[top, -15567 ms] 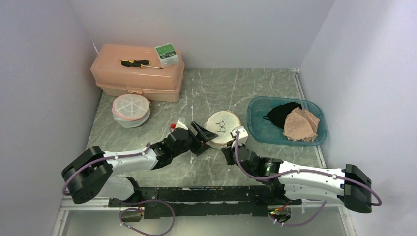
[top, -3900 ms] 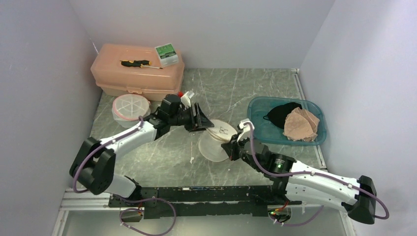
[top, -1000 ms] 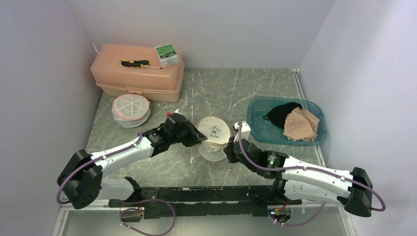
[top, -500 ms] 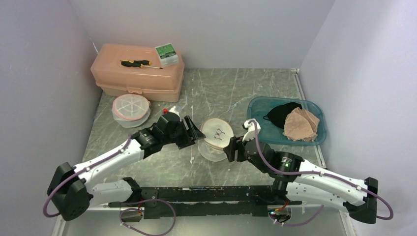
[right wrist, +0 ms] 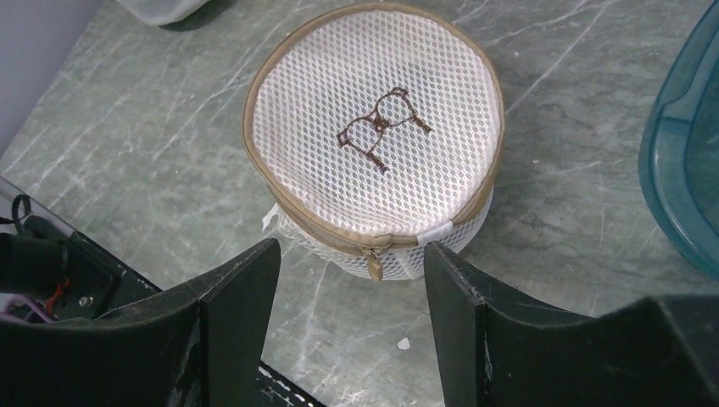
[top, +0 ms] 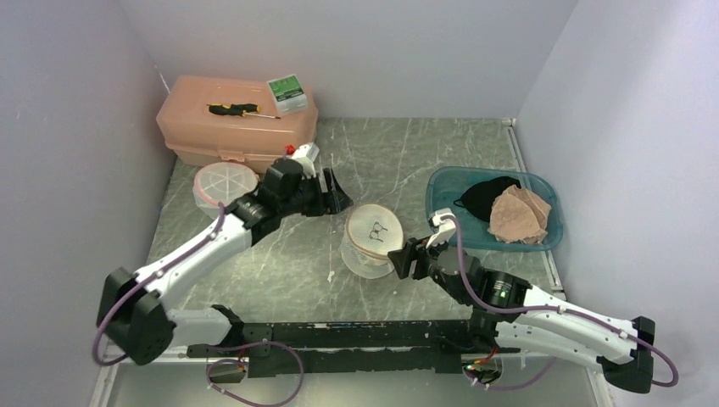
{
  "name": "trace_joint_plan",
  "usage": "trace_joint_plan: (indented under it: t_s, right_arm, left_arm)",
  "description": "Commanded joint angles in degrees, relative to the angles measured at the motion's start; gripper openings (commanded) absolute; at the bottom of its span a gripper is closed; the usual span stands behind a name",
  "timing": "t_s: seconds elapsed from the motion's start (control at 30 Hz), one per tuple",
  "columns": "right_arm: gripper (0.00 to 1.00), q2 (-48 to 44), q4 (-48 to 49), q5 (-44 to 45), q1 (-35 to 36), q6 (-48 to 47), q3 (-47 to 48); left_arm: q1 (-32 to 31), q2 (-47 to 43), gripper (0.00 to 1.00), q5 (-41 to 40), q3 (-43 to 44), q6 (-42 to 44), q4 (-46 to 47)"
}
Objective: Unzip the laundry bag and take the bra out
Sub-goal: Unzip the laundry bag at the center of the board.
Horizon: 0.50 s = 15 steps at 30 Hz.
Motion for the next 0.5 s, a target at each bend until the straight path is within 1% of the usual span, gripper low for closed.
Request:
trace_joint_plan:
  t_s: [0.0, 0.1, 0.2, 0.3, 0.4, 0.47]
  right_arm:
    - [0.66, 1.3, 4.8, -1.1, -0.1, -1.3, -0.4]
    - [0.66, 2.7, 6.3, -1.5, 0.0, -1.2, -0.5]
    - [0.67, 5.9, 8.4, -0.2, -0.1, -1.8, 0.8]
    - [0.68, 13.1, 8.8, 1.4, -0.3, -4.1, 6.0]
    - [0.67, 22.4, 8.9, 1.7, -0.2, -7.5, 12.0]
    - [0.67, 27.0, 9.0, 1.2, -0.2, -9.9, 15.0]
  left_arm:
    - [4.1, 7.4, 0.78, 10.9, 2.9, 5.2, 4.2]
    - [5.0, 9.7, 0.77, 11.0, 1.9, 3.4, 6.5]
    - [6.7, 9.9, 0.76, 11.3, -0.9, 0.4, 9.8]
    - [8.1, 10.6, 0.73, 13.7, -3.7, -1.9, 13.1]
    - [8.3, 12.5, 0.67, 16.1, -4.8, -3.2, 13.3]
    - [8.3, 12.8, 0.65, 16.3, -6.2, -4.4, 13.6]
